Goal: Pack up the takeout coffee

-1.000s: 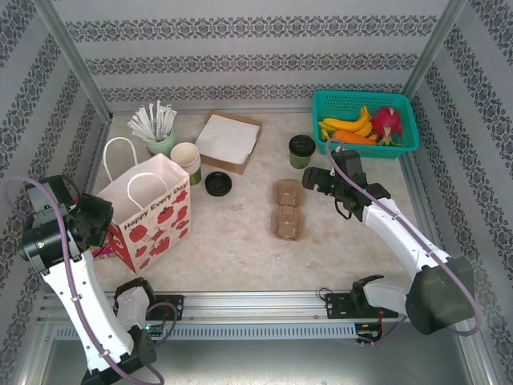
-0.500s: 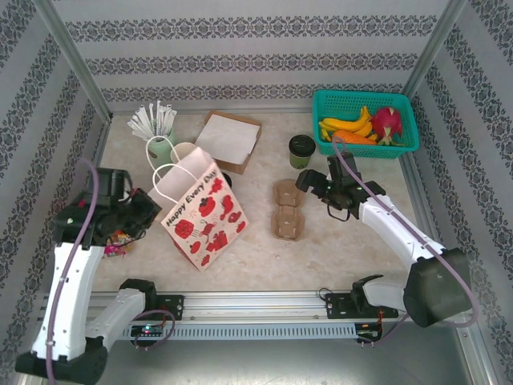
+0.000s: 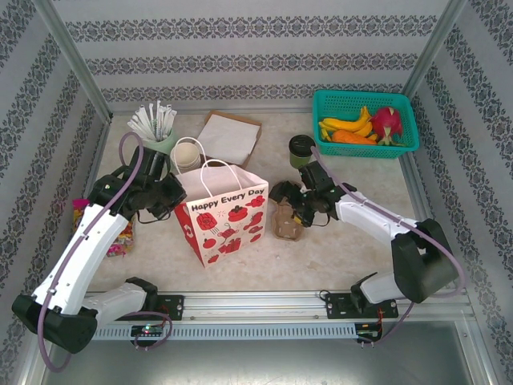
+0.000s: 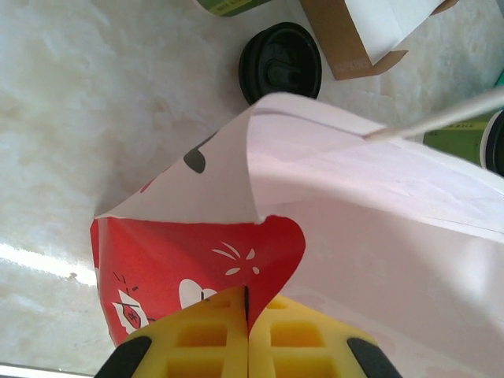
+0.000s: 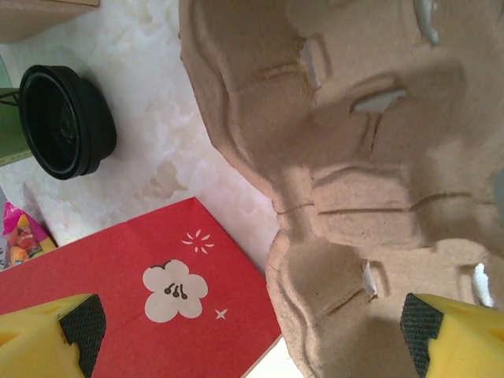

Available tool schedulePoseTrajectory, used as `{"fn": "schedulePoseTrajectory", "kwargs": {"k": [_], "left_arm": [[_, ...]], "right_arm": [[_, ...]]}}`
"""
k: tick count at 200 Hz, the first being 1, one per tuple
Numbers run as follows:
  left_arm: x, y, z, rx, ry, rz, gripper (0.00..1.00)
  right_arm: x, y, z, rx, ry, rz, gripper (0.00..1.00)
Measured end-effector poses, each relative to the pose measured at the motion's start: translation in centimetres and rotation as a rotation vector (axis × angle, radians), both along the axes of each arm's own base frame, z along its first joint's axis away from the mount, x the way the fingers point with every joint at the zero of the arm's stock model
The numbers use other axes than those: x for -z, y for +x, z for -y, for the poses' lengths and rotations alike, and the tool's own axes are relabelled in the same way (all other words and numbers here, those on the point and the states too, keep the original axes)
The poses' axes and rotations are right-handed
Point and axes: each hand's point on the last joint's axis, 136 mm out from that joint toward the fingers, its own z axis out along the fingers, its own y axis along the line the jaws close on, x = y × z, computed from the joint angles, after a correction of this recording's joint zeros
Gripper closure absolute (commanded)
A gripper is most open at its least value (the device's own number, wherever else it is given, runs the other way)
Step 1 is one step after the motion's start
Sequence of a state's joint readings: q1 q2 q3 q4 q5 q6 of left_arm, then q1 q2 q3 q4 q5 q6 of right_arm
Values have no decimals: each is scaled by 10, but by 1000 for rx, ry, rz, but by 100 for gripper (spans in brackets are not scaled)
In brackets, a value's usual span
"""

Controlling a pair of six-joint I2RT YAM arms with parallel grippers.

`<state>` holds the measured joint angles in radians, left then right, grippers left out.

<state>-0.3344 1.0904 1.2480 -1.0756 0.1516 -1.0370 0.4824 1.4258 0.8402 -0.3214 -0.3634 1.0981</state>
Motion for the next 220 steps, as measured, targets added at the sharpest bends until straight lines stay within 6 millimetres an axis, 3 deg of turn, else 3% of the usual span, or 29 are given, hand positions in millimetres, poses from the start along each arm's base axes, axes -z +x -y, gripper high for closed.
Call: {"fn": "schedulePoseTrajectory", "kwargs": {"k": [62, 102, 136, 187, 202, 220], "left_arm": [[-7, 5, -2, 56, 44, 71, 85], [-6, 6, 5, 142, 56, 94, 80], [-1, 10, 22, 240, 64, 98, 81], [9, 22, 48, 362, 82, 80, 81], [7, 25, 52, 382, 81, 88, 80], [5, 27, 55, 399, 79, 95, 78]], "right_arm": [[22, -8, 4, 60, 1, -58, 2], [35, -17, 21, 83, -62, -73, 2], [36, -17, 55, 103, -147, -64, 2], [37, -10, 128, 217, -271, -26, 2], [38, -12, 140, 210, -326, -27, 2], [32, -10, 140, 169, -345, -6, 2]]}}
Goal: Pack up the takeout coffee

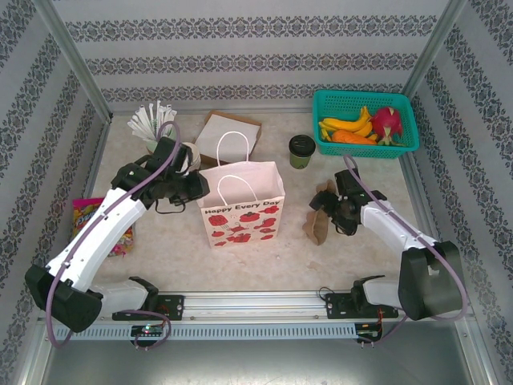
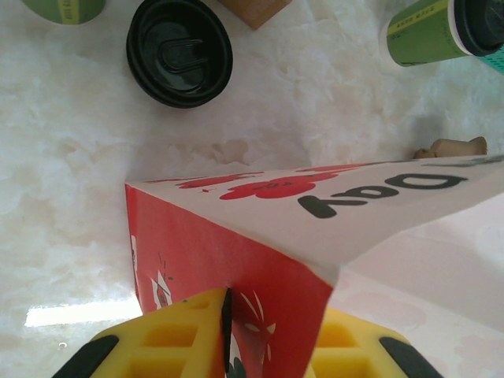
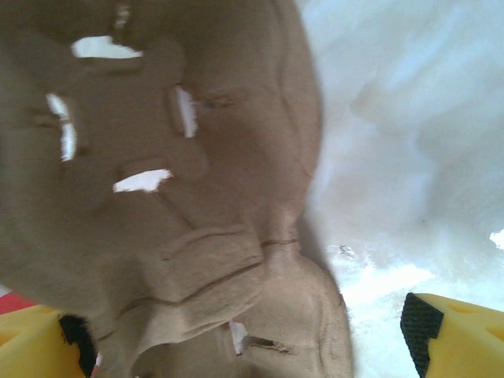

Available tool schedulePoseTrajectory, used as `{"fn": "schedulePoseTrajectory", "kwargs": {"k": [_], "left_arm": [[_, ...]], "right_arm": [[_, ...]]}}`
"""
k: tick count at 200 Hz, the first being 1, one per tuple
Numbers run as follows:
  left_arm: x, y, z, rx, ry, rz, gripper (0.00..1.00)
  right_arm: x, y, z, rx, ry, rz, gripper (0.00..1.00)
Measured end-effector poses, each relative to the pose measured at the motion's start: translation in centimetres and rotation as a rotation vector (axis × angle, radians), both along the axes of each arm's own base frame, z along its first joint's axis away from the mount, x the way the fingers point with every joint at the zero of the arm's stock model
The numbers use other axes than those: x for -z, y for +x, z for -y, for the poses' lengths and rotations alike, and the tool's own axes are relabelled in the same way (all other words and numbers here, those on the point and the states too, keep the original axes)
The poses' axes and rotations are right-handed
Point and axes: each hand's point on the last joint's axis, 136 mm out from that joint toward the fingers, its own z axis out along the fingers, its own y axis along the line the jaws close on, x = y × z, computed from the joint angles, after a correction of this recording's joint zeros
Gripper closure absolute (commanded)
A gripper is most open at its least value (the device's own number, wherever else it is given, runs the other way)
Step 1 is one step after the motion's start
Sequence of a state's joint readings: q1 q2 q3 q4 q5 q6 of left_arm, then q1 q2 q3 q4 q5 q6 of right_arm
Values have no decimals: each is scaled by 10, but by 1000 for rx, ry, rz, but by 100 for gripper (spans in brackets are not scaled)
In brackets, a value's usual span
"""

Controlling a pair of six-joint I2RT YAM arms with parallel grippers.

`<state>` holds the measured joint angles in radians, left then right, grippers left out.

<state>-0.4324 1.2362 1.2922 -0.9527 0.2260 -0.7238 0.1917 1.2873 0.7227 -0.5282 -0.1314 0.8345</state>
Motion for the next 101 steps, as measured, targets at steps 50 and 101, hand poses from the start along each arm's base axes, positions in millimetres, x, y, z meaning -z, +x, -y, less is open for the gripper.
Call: {"fn": "schedulePoseTrajectory", "kwargs": {"k": [50, 101], "left_arm": [[-4, 4, 3, 17, -3, 24, 75], [-4, 9, 5, 19, -4, 34, 73]], "right_arm": [[-37, 13, -27, -259, 62, 139, 2], [-49, 14, -64, -361, 149, 97, 2]]}}
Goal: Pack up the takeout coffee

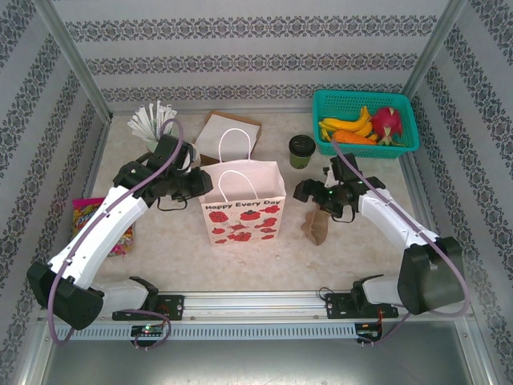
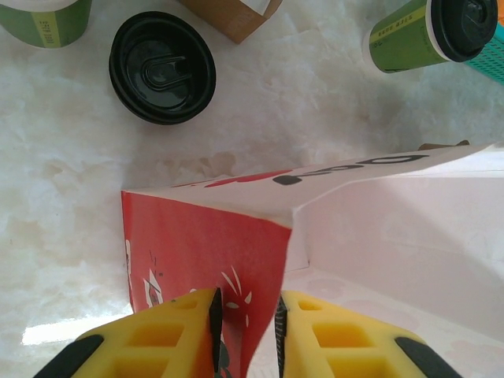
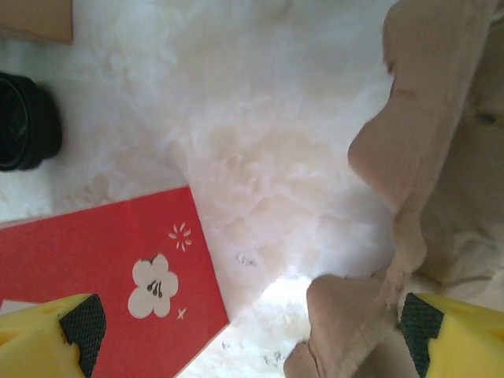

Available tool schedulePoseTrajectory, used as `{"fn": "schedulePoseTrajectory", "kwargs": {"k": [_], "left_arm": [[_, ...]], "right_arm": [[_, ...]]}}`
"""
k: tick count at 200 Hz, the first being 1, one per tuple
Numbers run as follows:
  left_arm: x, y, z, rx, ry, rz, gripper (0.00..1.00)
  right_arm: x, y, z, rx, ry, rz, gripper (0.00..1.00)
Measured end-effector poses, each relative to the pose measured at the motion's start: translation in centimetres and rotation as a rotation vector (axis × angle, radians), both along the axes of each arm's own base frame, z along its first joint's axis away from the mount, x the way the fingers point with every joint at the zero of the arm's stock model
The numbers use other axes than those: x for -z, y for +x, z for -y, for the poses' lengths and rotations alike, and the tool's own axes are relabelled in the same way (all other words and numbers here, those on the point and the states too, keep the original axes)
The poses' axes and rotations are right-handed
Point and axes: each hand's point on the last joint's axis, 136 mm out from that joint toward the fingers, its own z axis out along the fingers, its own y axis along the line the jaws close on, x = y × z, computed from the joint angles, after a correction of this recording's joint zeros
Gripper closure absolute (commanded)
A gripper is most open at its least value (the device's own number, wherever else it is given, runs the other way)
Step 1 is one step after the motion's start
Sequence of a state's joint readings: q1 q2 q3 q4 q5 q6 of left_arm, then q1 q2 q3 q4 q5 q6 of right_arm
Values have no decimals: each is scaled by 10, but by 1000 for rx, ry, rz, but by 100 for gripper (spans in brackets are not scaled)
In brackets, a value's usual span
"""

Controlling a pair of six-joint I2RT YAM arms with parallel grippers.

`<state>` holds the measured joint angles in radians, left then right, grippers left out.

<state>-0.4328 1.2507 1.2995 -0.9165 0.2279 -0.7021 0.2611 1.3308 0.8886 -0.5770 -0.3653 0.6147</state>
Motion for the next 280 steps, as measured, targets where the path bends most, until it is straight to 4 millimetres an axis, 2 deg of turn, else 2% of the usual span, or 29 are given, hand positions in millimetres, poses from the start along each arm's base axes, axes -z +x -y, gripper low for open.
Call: {"fn": "schedulePoseTrajectory", "kwargs": {"k": [22, 43, 79, 97, 117, 135, 153, 169, 181, 190, 211, 232, 249, 255, 280], "left_arm": [[-1, 1, 0, 3, -1, 7, 73], [-2, 2, 1, 10, -1, 17, 73], [-3, 4, 4, 22, -12, 27, 72], [-3, 5, 5, 27, -12, 29, 71], [-2, 5, 5, 32, -8, 31, 71], [-1, 5, 5, 36, -6, 35, 71], [2, 6, 5, 38, -6, 38, 71], [3, 6, 6, 39, -6, 37, 69], [3, 6, 6, 43, -5, 40, 62], [3, 6, 6, 45, -5, 40, 51], [-1, 4, 6, 50, -13, 49, 29], [-16, -2, 2, 49, -34, 95, 13], [-32, -8, -6, 31, -56, 148, 2], [-37, -10, -10, 22, -60, 169, 0], [-50, -18, -22, -8, -63, 240, 0]], "right_arm": [[-3, -11, -18, -8, 23, -36, 2], [-8, -10, -32, 21, 78, -41, 2], [-6, 14, -31, 124, 101, -28, 2], [-5, 25, -20, 128, 82, -23, 2], [-20, 35, 3, 45, -13, 50, 3], [-38, 41, 19, -107, -138, 158, 7], [-42, 37, 21, -267, -213, 229, 8], [-41, 29, 12, -460, -249, 293, 9], [-37, 23, 3, -621, -273, 342, 10], [-32, 20, 0, -716, -293, 357, 13], [-2, 15, -1, -911, -329, 317, 17], [29, 11, 2, -1056, -340, 258, 20], [42, 6, 4, -1140, -343, 237, 25], [44, 5, 4, -1168, -344, 239, 27], [46, 7, 0, -1262, -365, 274, 35]]}}
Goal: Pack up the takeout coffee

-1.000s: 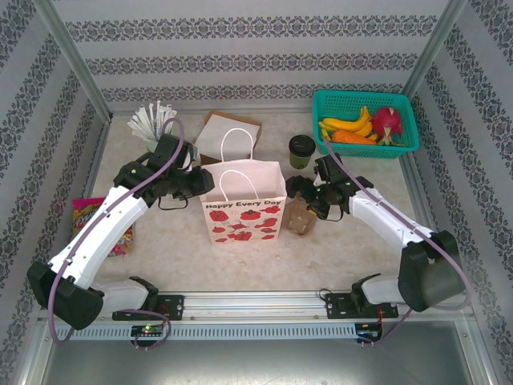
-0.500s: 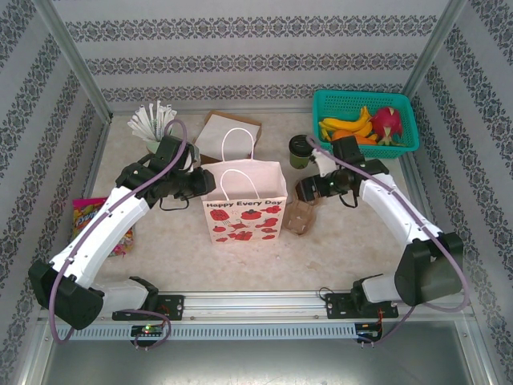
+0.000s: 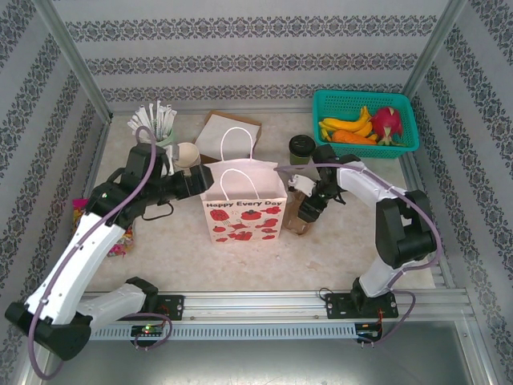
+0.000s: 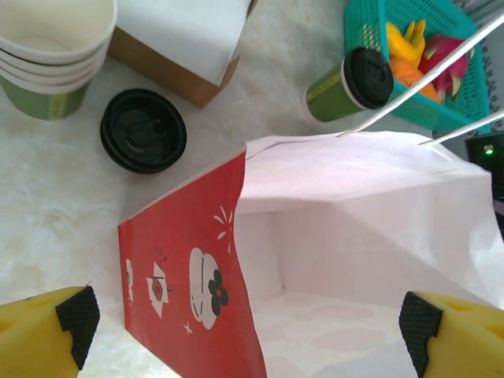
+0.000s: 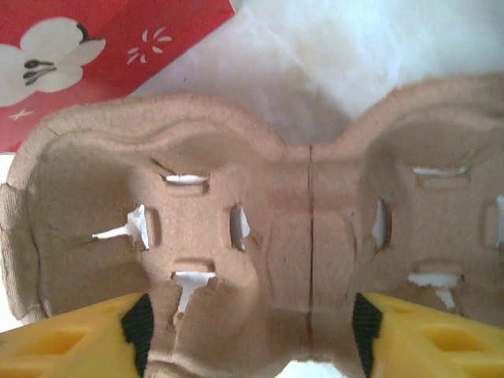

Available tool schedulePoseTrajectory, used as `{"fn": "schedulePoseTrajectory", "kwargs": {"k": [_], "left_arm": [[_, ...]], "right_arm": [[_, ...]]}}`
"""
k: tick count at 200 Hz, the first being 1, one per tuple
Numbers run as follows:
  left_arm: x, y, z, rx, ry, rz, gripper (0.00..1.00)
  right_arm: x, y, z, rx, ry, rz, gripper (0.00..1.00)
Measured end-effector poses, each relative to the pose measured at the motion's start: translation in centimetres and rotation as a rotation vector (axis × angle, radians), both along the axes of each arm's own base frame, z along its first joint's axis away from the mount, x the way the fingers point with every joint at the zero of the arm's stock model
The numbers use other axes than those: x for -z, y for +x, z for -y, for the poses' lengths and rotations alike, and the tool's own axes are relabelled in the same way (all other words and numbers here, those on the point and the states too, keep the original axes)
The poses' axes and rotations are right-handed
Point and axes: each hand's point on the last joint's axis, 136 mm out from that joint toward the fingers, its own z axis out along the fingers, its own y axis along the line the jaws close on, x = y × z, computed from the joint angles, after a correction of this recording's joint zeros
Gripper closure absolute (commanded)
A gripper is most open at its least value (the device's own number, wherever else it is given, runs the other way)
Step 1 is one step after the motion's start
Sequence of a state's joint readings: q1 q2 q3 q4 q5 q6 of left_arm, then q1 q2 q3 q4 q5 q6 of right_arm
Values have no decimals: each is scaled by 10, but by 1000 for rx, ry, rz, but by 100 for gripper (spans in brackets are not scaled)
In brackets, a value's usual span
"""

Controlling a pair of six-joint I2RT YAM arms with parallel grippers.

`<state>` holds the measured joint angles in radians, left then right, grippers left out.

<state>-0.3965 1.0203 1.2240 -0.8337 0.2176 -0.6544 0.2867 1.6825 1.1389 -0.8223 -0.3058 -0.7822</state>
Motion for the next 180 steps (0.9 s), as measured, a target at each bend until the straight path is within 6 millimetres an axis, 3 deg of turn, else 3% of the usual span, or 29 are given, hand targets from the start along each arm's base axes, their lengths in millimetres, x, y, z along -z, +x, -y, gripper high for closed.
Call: {"fn": "schedulePoseTrajectory", "kwargs": {"k": [79, 135, 180], "left_arm": [[14, 4, -8, -38, 32, -5, 0], [14, 5, 8, 36, -15, -6, 0], [28, 3, 31, 141, -74, -80, 0]], "right_arm": [[19, 15, 1, -112, -62, 26, 42], [24, 24, -2, -101, -56, 51, 59], [21, 33, 9, 72, -86, 48, 65]]}}
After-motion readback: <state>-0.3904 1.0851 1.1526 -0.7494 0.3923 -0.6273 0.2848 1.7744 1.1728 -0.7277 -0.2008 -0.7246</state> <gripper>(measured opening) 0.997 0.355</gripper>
